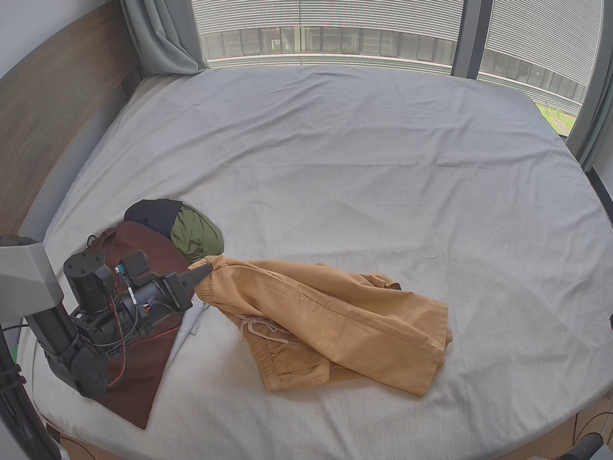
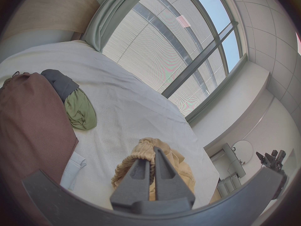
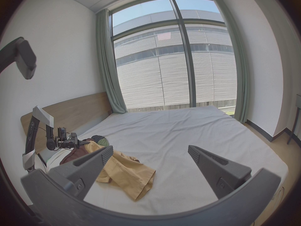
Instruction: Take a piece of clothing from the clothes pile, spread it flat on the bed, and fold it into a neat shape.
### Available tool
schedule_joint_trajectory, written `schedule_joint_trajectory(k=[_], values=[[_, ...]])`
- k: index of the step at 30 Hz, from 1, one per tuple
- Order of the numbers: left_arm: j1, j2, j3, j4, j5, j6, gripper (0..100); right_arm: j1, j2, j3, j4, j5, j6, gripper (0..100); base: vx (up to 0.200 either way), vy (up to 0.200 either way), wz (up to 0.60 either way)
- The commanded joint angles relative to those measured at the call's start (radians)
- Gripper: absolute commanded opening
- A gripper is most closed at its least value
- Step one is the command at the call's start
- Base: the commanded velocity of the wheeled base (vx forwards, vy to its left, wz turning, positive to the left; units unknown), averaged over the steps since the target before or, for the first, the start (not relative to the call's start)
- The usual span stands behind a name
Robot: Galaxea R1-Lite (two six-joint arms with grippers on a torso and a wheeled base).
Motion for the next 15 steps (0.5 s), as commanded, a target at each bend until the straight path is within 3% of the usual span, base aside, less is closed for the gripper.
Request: schedule_joint_trajectory(k=[1,9,15], values=[[0.002,-0.003,-0.001,-0.001,0.0,0.017,0,0.012,0.202,-0.052,-0.011,0.034,0.0,100,0.0,0.0,0.0],[0.003,0.001,0.0,-0.001,-0.002,0.06,0,0.019,0.334,-0.079,-0.011,0.147,-0.002,100,0.0,0.0,0.0],[0.005,0.007,0.005,-0.001,-0.002,0.103,0,0.03,0.429,-0.093,-0.011,0.166,-0.003,100,0.0,0.0,0.0]])
